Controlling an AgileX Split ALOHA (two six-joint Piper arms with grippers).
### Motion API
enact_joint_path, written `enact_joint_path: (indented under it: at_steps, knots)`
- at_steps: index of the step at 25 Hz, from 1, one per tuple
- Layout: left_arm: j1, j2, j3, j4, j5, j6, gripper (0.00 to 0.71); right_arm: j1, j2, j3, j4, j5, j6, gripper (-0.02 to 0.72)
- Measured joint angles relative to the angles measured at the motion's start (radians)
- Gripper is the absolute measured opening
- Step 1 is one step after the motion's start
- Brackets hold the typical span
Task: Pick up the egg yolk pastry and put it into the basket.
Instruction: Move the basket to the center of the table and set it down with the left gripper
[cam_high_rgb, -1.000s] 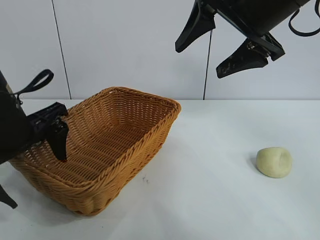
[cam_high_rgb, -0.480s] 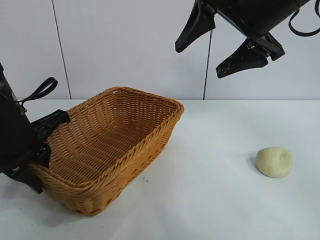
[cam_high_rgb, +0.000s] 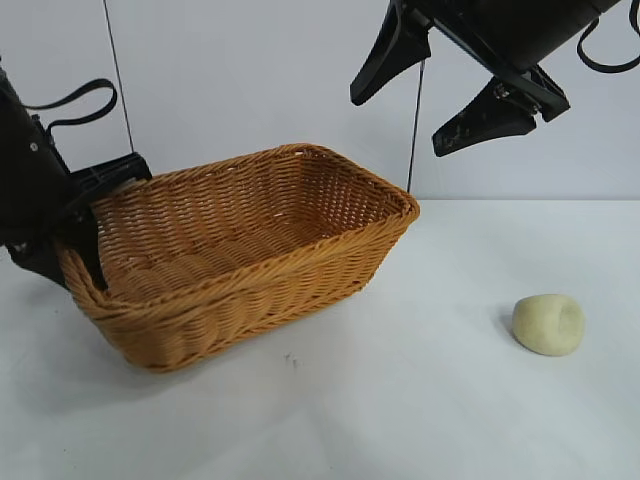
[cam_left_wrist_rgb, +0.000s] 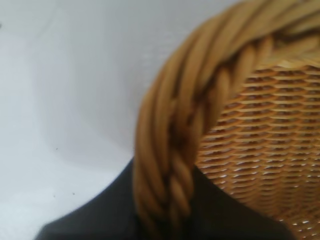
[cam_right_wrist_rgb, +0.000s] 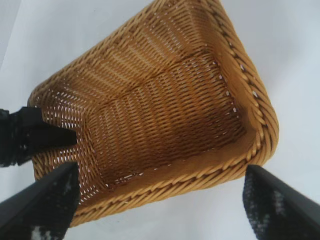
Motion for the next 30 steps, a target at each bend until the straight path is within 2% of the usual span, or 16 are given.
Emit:
enact_joint_path:
  at_steps: [6,11,20,30]
  knots:
    - [0.007,0.163,-0.249,-0.003,0.218,0.300,0.140,0.000,0.000,0.000,0.000,0.000,0.000,0.613]
    - [-0.006,0.257,-0.389,-0.004,0.306,0.435,0.140,0.000,0.000,0.000,0.000,0.000,0.000,0.613]
    - [-0.006,0.286,-0.409,0.013,0.300,0.455,0.140,0.000,0.000,0.000,0.000,0.000,0.000,0.613]
    - [-0.006,0.297,-0.312,-0.004,0.198,0.455,0.139,0.000,0.000,0.000,0.000,0.000,0.000,0.613]
